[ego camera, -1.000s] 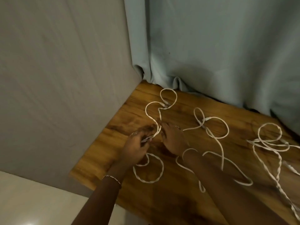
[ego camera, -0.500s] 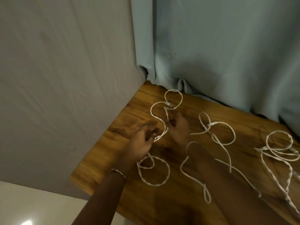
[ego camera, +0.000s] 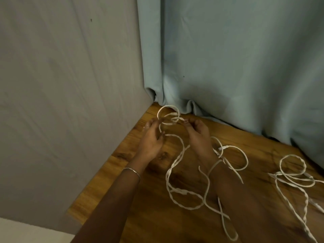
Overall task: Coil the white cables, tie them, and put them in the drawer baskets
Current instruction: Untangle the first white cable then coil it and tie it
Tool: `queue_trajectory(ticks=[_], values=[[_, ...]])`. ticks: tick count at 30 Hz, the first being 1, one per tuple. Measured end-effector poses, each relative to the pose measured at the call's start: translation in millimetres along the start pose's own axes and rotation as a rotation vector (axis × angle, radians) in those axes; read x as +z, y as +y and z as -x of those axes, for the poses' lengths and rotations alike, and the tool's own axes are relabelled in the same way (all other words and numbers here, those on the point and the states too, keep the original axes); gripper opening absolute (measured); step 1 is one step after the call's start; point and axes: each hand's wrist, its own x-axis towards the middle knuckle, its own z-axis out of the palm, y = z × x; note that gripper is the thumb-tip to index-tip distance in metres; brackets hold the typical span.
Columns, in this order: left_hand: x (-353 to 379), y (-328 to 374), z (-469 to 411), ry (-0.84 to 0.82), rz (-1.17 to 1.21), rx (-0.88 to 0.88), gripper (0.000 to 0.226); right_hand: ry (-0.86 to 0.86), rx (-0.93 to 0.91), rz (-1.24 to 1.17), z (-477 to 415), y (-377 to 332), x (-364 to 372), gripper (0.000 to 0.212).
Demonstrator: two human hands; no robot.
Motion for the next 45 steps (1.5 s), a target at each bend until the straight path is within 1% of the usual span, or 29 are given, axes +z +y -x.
queue_trajectory(ticks=[2, 4, 5, 7, 9, 10, 11, 13, 15, 19, 22, 24, 26, 28, 30, 31, 32, 34, 37, 39, 41, 43, 45], values=[[-0.8, -3.5, -4.6, -0.042, -0.052, -0.087, 0.043, 0.002, -0.002, -0.018, -1.2, -3.8, 0.1, 0.016], [-0.5, -7.5, -8.4, -0.094, 0.003, -0.215, 0.040, -0.003, 0.027, -0.053, -1.2, -6.3, 0.6, 0.019], [0.3, -9.1, -9.3, -0.108, 0.103, -0.288, 0.038, -0.007, 0.028, -0.064, -0.5, -6.4, 1.4, 0.019], [2.1, -14.0, -11.5, -0.106, 0.425, -0.431, 0.036, -0.020, 0.017, -0.062, 1.5, -2.6, 3.9, 0.017], [2.9, -16.8, -13.0, -0.037, 0.733, -0.528, 0.033, -0.018, 0.025, -0.050, 4.8, 3.3, 6.9, 0.018], [2.6, -17.0, -13.4, 0.020, 0.830, -0.546, 0.028, -0.006, 0.035, -0.039, 5.6, 7.7, 7.9, 0.016], [2.2, -17.9, -13.8, 0.079, 0.876, -0.553, 0.022, 0.008, 0.049, -0.027, 6.3, 12.4, 8.5, 0.014], [0.2, -16.5, -13.8, 0.148, 0.902, -0.540, 0.022, 0.052, 0.082, 0.028, 6.3, 22.6, 8.9, 0.009], [-1.9, -16.9, -14.9, 0.154, 0.884, -0.510, 0.021, 0.094, 0.124, 0.094, 5.2, 31.5, 8.7, 0.011], [-10.9, -15.9, -17.4, 0.122, 0.759, -0.392, 0.020, 0.139, 0.172, 0.227, 2.0, 40.5, 9.1, 0.016], [-17.9, -11.1, -18.0, 0.119, 0.633, -0.300, 0.016, 0.110, 0.208, 0.337, 1.8, 44.1, 7.7, 0.020], [-21.2, -8.3, -18.0, 0.151, 0.523, -0.230, 0.013, 0.103, 0.199, 0.397, 3.0, 42.7, 8.8, 0.030], [-22.9, -6.6, -18.6, 0.160, 0.451, -0.176, 0.011, 0.138, 0.063, 0.487, 4.4, 36.0, 12.2, 0.039], [-25.4, -1.2, -17.3, 0.111, 0.467, -0.163, 0.015, 0.143, -0.129, 0.499, 4.5, 23.8, 17.3, 0.035], [-27.9, 4.8, -15.9, 0.058, 0.531, -0.173, 0.019, 0.020, -0.218, 0.400, 1.2, 13.5, 22.6, 0.026], [-29.0, 7.3, -15.8, 0.041, 0.565, -0.171, 0.020, -0.056, -0.211, 0.334, -0.3, 10.1, 24.5, 0.027], [-30.4, 9.3, -15.6, 0.026, 0.587, -0.164, 0.021, -0.125, -0.203, 0.275, -0.4, 7.0, 25.8, 0.029], [-33.3, 11.0, -15.6, 0.020, 0.585, -0.155, 0.023, -0.197, -0.232, 0.225, 1.7, 4.0, 26.7, 0.038], [-38.1, 6.5, -17.6, 0.008, 0.451, -0.115, 0.022, -0.253, -0.348, 0.214, 10.3, 0.5, 28.9, 0.066], [-40.2, 4.9, -16.8, -0.031, 0.343, -0.105, 0.020, -0.287, -0.457, 0.316, 13.5, -2.6, 31.4, 0.077], [-39.1, 6.2, -14.5, -0.078, 0.310, -0.135, 0.025, -0.294, -0.595, 0.500, 15.9, -5.4, 31.4, 0.077], [-37.5, 10.0, -11.8, -0.101, 0.371, -0.181, 0.029, -0.278, -0.719, 0.645, 21.7, -9.2, 31.0, 0.070], [-35.8, 14.2, -7.9, -0.085, 0.515, -0.249, 0.023, -0.243, -0.787, 0.704, 25.2, -9.0, 30.4, 0.062]])
